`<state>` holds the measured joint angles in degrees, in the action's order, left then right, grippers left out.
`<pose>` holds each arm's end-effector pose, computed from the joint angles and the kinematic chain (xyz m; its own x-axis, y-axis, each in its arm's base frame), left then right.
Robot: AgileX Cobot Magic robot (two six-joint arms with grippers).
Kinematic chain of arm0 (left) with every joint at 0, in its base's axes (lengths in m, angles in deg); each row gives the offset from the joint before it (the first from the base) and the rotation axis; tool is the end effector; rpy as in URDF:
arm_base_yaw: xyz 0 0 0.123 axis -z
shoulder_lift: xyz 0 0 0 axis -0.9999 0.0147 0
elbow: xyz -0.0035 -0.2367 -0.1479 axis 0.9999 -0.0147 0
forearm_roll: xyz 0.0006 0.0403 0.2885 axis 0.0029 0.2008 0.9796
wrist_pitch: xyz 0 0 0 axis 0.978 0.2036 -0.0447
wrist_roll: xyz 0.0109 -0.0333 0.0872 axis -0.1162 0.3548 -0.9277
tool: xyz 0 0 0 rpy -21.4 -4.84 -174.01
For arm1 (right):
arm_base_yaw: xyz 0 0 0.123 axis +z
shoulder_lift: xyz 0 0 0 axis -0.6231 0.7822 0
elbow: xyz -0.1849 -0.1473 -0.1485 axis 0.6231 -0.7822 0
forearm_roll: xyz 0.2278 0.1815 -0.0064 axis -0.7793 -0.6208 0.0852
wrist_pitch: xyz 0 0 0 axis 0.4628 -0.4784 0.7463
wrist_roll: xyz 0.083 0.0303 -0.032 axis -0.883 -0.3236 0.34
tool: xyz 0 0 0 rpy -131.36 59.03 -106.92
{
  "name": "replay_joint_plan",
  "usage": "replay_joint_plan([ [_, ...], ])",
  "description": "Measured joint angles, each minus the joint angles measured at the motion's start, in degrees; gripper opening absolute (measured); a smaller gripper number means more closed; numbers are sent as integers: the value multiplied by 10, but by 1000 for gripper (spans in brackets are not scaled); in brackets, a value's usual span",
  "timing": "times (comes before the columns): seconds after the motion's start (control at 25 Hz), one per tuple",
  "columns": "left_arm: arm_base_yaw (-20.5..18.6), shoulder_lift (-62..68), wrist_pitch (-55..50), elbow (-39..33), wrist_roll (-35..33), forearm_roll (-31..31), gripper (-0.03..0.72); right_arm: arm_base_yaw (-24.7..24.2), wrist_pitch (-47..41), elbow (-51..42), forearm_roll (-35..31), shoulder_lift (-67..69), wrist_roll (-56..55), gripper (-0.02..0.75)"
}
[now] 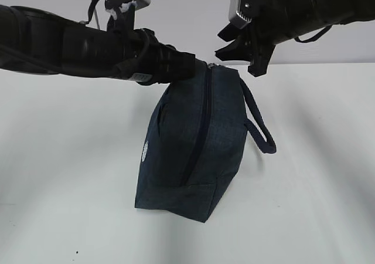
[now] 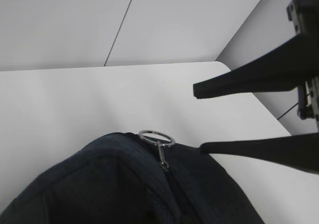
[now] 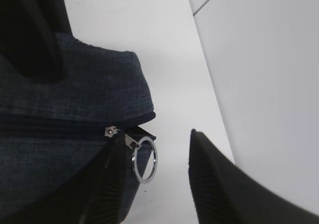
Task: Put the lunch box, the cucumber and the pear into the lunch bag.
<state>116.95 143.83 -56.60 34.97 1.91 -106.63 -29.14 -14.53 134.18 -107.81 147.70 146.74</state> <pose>0.3712 -0.2380 0.2092 -0.5724 0.0823 -0.8159 0.6295 0.6816 -0.3729 0.4488 0.1247 0.2491 0.2245 -0.7456 -0.6275 -0.8012 0.2253 -0.5544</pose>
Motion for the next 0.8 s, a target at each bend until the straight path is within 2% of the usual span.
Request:
replay_joint_plan([
  [0.8, 0, 1, -15, 1, 0, -8, 25, 1, 31, 1, 6, 40, 1, 332],
])
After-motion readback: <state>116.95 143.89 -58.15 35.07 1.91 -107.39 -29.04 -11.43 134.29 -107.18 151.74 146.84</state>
